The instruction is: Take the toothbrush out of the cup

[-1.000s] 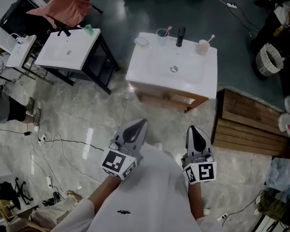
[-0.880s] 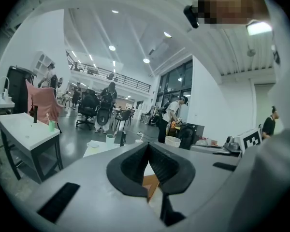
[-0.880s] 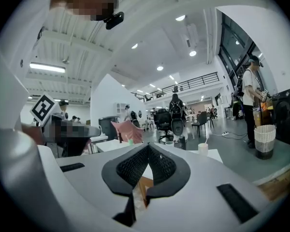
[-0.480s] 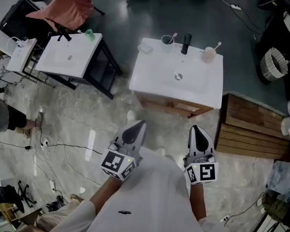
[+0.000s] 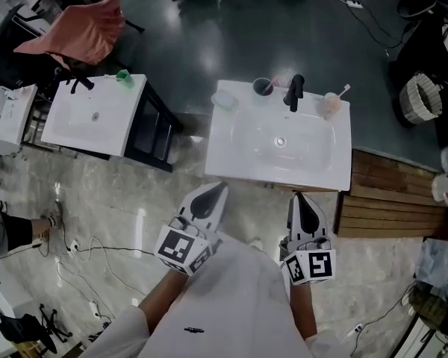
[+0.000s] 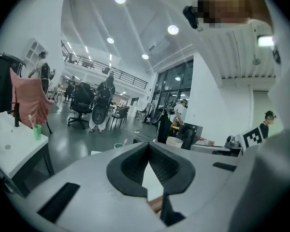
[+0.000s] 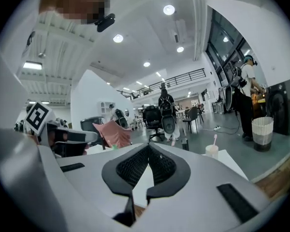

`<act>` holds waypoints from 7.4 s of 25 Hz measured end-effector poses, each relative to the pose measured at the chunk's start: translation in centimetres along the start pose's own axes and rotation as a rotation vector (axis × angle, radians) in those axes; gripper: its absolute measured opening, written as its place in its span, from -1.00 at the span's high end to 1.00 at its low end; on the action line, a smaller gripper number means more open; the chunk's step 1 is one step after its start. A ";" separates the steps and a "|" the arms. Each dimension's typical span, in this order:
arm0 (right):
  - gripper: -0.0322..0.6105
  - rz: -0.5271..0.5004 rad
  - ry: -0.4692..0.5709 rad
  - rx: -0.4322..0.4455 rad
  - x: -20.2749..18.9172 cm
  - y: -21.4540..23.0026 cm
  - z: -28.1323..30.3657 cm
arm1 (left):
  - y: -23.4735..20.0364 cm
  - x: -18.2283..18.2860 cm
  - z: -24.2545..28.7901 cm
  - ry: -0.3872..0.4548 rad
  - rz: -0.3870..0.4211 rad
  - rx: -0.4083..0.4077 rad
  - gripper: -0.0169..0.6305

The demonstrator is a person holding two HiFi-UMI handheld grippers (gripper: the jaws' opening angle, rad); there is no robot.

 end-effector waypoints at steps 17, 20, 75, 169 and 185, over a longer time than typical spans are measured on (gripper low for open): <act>0.90 -0.076 -0.015 -0.141 0.9 -3.4 16.2 | -15.0 5.4 7.3 -0.038 -0.023 -0.134 0.94; 0.90 -0.092 -0.015 -0.122 0.7 -2.2 17.5 | -14.0 5.1 8.9 -0.053 -0.015 -0.156 0.94; 0.53 0.102 -0.215 -0.175 -10.1 11.6 36.8 | -18.0 -0.8 22.1 -0.172 -0.087 0.061 0.94; 0.84 -0.297 -0.114 0.439 -9.2 -4.1 30.7 | -18.2 1.8 11.9 -0.077 -0.064 0.213 0.94; 0.84 -0.291 -0.173 0.473 -16.6 -6.9 31.4 | -18.1 0.0 9.8 -0.099 -0.098 0.242 0.94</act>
Point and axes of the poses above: the fingertips, and each gripper's own axes: z forward along the fingers, y to its right, x out of its top, the point moved 2 cm from there along -z, backward along the fingers, and after that the axes turned 5 degrees about y, right-handed, at the moved point
